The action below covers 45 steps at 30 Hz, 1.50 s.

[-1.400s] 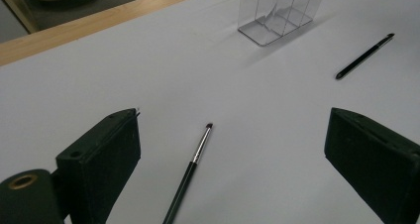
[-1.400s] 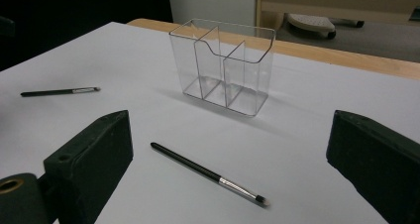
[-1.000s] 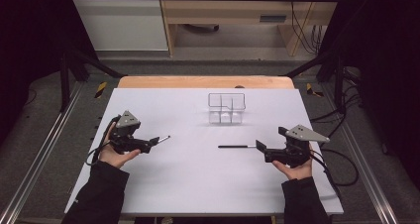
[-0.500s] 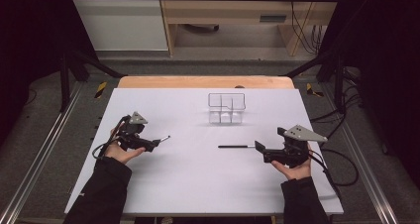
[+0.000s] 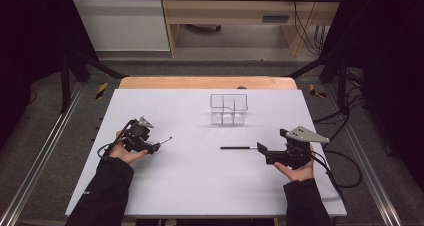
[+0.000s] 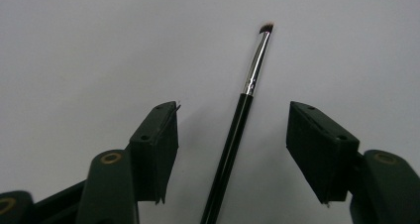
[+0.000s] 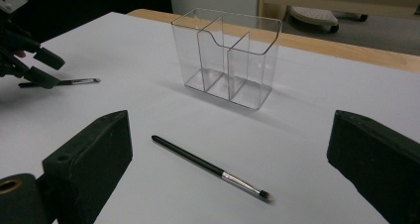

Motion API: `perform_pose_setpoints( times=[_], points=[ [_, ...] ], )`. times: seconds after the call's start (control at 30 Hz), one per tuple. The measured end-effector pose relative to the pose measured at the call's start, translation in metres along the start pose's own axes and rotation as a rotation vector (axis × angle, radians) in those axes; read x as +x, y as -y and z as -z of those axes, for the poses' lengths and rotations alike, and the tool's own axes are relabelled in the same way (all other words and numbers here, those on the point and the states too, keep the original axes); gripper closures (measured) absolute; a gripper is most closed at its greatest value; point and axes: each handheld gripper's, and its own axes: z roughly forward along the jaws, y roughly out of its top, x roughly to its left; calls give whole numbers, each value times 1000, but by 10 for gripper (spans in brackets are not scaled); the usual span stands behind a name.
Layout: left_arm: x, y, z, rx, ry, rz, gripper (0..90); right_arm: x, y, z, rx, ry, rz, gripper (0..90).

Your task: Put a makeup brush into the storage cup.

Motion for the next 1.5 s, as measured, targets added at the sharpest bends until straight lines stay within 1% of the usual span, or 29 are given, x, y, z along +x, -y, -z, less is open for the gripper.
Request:
perform_pose_setpoints(
  times=[0.1,0.13,0.23,0.27,0.3,0.33,0.4,0.57,0.6,0.63,0.67,0.73,0.87,0.9,1.0,1.13,1.3,1.4,1.5],
  points=[
    [1,0,-2,13,8,-3,449,0,0,0,0,-1,0,40],
    [1,1,-2,20,10,-3,449,0,0,0,0,-1,0,40],
    [0,2,-5,32,16,-7,516,0,0,0,1,-1,0,41],
    [0,2,-6,39,17,-7,556,0,0,0,1,0,-3,41],
    [0,2,-6,39,17,-7,576,0,0,0,1,0,-3,41],
    [0,3,-6,37,28,-1,576,0,0,0,1,-1,-3,41],
    [1,3,-6,36,34,4,610,0,0,0,2,-1,-3,41],
    [0,2,-5,44,25,19,671,0,0,0,2,-1,-3,41],
    [-1,2,-5,46,23,22,704,0,0,0,1,-1,-2,41],
    [-1,2,-5,47,21,24,704,0,0,0,1,-1,-2,41],
    [-1,2,-5,49,19,27,735,-1,0,0,0,-1,-2,41],
    [-2,2,-5,52,16,35,769,-1,0,1,0,0,-2,41],
    [-2,1,-5,54,17,47,798,0,0,0,2,0,-2,41],
    [-2,1,-5,56,14,49,827,0,0,0,3,-1,-2,41],
    [-3,1,-5,61,8,60,829,0,0,0,4,-1,-3,41],
    [-2,0,-5,62,12,72,829,0,0,0,3,-2,-3,41],
    [-1,0,-5,66,24,72,826,-1,0,1,2,0,-1,41],
    [1,-2,-2,67,28,67,787,-1,0,1,2,-1,-2,41],
    [1,-5,1,61,27,63,730,-1,0,1,2,-1,-2,41]
  ],
)
